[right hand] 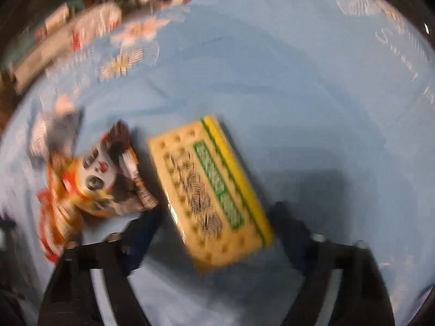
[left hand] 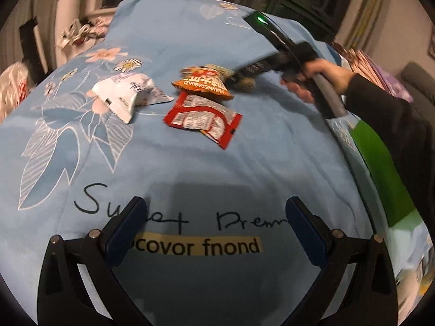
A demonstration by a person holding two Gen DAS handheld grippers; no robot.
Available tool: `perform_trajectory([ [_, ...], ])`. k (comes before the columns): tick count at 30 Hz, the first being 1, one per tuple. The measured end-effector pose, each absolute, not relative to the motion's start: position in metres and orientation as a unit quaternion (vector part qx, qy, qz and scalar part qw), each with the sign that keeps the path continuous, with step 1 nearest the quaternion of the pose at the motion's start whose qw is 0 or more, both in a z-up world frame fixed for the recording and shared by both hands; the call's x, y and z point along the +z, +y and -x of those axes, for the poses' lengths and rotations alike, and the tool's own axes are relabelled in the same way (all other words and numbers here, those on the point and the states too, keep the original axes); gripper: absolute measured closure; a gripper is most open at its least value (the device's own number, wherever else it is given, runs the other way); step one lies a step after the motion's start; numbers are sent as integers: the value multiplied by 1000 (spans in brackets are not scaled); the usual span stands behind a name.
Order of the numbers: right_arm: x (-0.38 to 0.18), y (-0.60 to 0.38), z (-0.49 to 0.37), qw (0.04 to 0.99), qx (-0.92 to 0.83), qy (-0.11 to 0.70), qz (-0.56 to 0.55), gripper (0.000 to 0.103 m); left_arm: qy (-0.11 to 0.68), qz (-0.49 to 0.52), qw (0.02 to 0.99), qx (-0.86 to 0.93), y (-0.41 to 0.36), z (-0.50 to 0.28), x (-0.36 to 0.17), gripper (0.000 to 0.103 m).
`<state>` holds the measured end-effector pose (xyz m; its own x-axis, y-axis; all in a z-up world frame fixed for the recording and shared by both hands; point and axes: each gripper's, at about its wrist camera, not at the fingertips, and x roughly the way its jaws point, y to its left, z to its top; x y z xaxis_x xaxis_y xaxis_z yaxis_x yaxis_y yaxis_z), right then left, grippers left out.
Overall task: Organize snacks
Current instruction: 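Move the right gripper to the soda cracker bar and grasp it, then lower the cracker bar onto the sheet and open the right gripper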
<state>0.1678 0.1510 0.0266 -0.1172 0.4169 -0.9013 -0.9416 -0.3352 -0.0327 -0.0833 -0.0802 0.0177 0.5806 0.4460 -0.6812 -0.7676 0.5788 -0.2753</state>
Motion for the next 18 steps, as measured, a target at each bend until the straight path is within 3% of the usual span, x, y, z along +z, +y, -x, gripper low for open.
perform_trajectory([
  [1, 28, 150, -165, 498, 691, 296, 432, 46, 284, 283, 843, 358, -81, 83, 16, 0],
  [2, 27, 148, -162, 501, 689, 293, 435, 46, 287, 283, 843, 355, -81, 81, 15, 0],
  [9, 34, 114, -142, 515, 658, 310, 454, 47, 258, 329, 839, 348, -75, 97, 15, 0],
  [18, 59, -29, -107, 509, 689, 317, 406, 50, 241, 367, 830, 345, -81, 127, 23, 0],
])
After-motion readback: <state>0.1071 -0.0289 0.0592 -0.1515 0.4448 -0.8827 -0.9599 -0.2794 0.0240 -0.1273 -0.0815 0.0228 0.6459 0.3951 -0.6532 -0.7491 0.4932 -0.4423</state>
